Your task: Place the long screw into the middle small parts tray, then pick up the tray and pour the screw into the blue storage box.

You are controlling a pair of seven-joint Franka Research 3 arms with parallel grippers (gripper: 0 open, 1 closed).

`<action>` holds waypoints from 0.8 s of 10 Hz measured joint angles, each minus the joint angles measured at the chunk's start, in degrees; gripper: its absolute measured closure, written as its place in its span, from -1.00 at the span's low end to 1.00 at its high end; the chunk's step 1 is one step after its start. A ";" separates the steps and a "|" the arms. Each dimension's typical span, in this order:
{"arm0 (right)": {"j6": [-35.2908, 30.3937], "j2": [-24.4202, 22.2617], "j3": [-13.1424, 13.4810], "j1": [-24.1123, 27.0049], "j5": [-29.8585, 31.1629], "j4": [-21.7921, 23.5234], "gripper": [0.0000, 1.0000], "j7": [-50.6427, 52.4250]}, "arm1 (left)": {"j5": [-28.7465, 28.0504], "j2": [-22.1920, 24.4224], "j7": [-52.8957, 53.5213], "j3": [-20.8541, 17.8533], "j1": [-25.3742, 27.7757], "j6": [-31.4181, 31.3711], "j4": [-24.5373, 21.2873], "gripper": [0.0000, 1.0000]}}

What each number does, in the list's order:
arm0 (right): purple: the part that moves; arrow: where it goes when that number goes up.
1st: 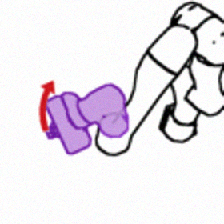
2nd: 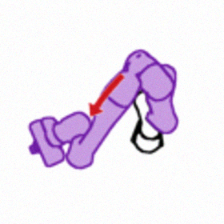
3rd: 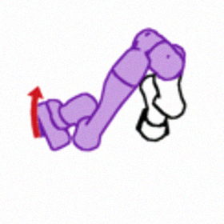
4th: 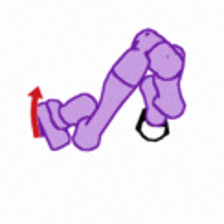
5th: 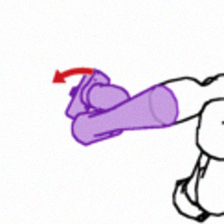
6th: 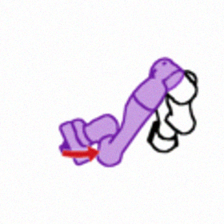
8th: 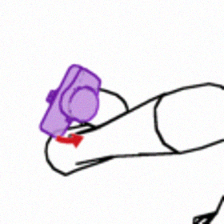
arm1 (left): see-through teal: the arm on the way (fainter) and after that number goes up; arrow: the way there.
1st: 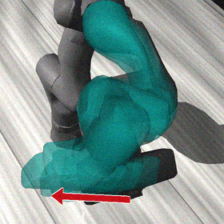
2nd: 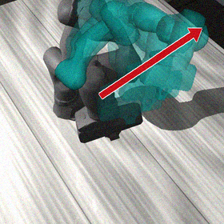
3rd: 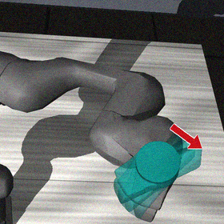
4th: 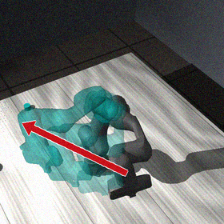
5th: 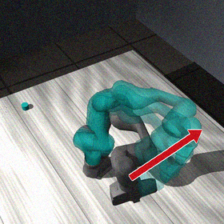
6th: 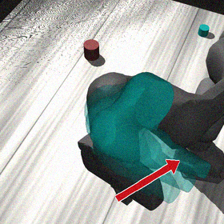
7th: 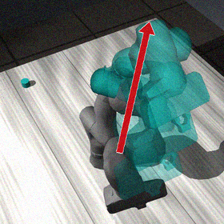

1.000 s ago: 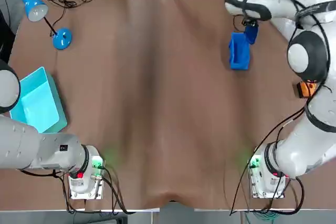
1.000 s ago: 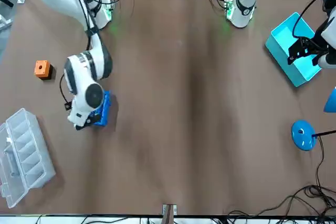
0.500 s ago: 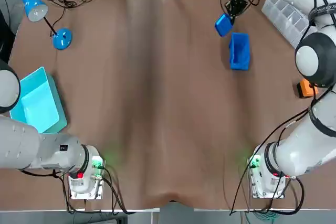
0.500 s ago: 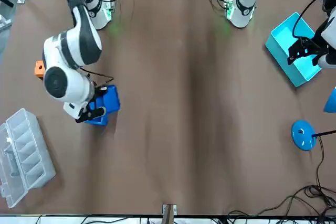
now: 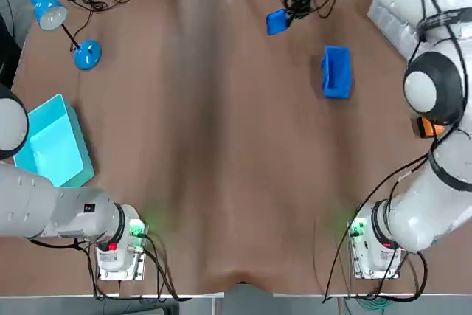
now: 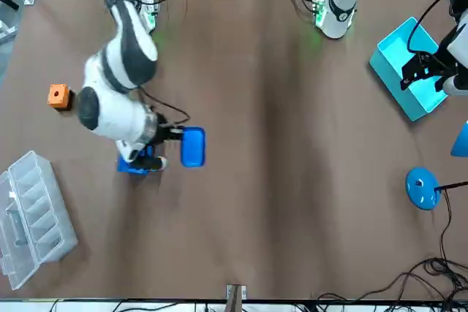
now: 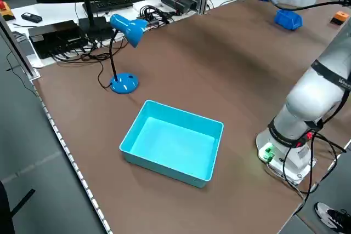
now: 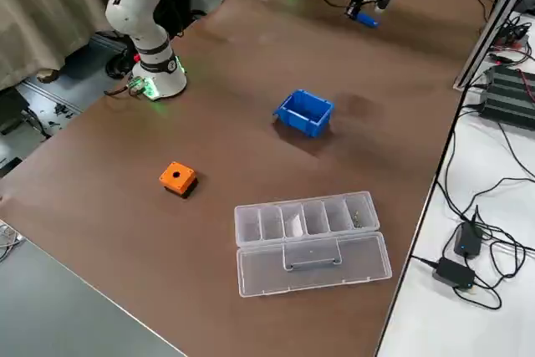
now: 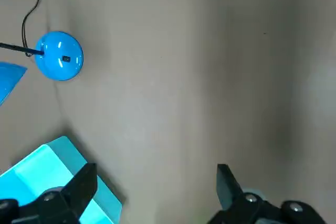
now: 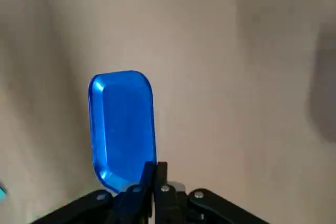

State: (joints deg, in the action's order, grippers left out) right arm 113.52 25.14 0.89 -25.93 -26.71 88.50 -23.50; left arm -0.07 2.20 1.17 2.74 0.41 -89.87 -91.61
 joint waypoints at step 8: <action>19.88 17.21 -2.75 -9.96 -8.67 -3.68 0.92 4.52 | 0.00 -0.01 0.00 0.00 0.00 0.00 0.03 -1.00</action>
State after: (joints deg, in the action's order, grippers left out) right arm 133.40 42.34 -1.85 -35.89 -35.38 84.82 -18.98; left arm -0.07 2.19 1.17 2.75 0.41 -89.87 -91.58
